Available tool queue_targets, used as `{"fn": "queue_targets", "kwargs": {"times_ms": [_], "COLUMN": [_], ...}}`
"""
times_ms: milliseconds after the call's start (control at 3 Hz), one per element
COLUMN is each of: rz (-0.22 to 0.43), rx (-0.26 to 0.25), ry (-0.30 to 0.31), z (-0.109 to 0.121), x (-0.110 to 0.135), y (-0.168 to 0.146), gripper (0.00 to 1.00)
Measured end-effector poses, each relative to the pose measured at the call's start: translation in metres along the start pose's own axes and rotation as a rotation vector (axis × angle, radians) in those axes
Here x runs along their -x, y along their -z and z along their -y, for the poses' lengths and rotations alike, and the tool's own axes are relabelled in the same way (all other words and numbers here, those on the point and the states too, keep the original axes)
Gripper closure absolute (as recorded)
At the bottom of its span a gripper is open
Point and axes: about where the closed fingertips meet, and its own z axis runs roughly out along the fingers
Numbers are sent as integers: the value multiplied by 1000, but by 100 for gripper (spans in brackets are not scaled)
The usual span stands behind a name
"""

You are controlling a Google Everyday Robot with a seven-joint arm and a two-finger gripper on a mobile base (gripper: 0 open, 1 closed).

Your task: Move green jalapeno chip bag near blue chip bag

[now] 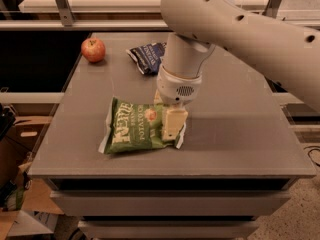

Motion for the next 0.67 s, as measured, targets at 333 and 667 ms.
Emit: {"fn": "queue_targets", "kwargs": {"times_ms": [333, 667], "rz": [0, -3], "rx": [-1, -76], "ry": [0, -12], "z": [0, 11], "x": [1, -4], "y": [5, 34], "gripper": [89, 100]}}
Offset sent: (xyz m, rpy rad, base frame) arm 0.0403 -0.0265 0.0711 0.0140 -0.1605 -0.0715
